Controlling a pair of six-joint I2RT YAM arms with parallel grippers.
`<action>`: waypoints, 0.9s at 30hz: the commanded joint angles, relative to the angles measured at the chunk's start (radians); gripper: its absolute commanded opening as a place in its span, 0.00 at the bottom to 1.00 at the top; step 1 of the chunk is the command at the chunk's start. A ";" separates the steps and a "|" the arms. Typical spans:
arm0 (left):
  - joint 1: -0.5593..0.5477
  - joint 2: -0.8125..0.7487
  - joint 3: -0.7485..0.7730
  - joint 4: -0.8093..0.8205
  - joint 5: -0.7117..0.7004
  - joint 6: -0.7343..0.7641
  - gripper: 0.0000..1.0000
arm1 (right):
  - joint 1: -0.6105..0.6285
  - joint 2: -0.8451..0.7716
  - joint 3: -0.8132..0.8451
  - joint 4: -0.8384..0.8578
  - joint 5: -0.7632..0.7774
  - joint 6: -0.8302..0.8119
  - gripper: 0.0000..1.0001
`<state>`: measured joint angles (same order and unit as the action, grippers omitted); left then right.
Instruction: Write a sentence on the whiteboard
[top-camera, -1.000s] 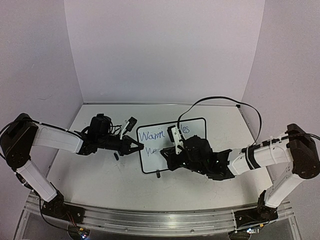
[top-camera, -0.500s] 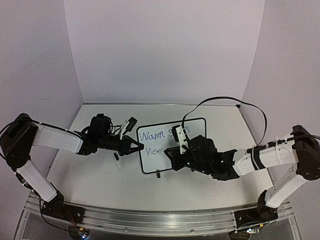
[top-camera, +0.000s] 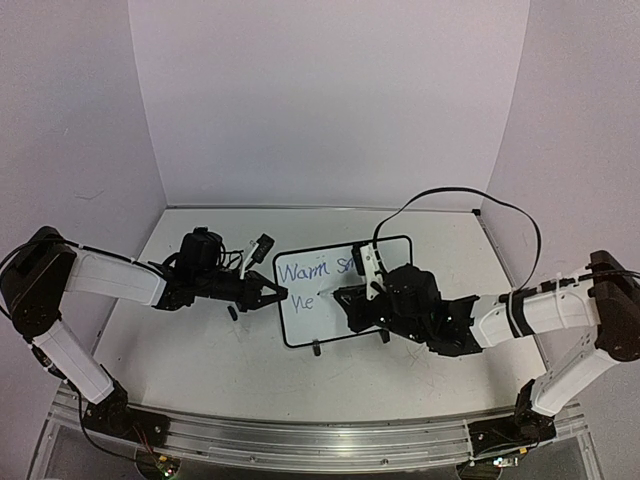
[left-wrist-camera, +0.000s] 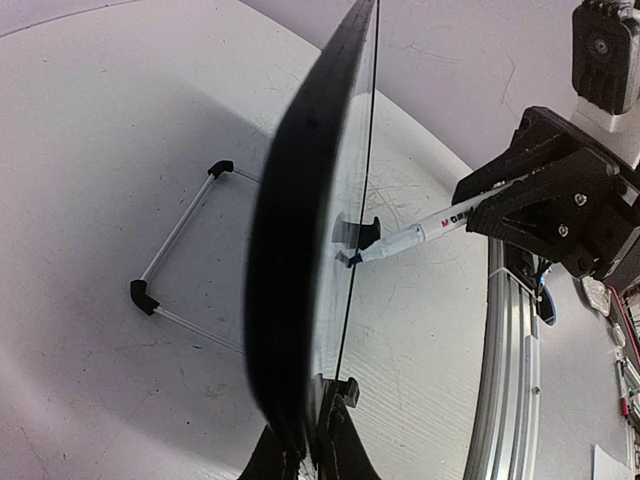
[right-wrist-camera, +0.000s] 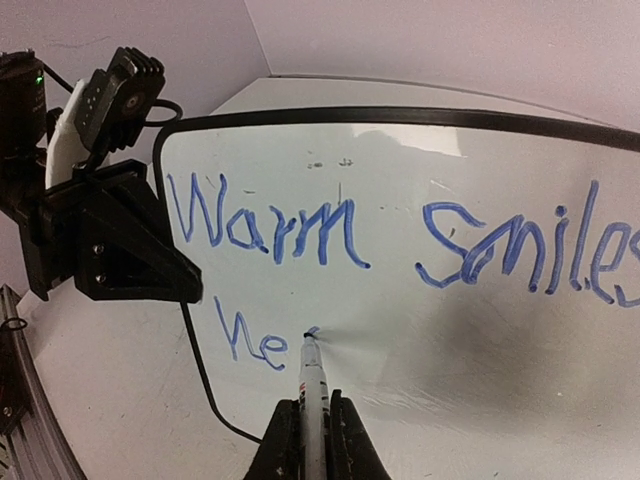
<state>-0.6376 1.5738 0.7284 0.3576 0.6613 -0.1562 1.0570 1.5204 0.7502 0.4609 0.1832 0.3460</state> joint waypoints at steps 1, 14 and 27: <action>0.019 -0.005 -0.006 -0.022 -0.118 0.042 0.00 | -0.001 -0.005 -0.012 0.043 -0.022 -0.011 0.00; 0.019 -0.001 -0.005 -0.023 -0.115 0.041 0.00 | -0.001 -0.006 -0.029 0.056 -0.017 0.002 0.00; 0.019 0.002 0.000 -0.022 -0.112 0.041 0.00 | -0.001 0.020 0.009 0.057 0.011 -0.008 0.00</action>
<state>-0.6376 1.5738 0.7284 0.3573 0.6617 -0.1561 1.0566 1.5216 0.7102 0.4858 0.1661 0.3424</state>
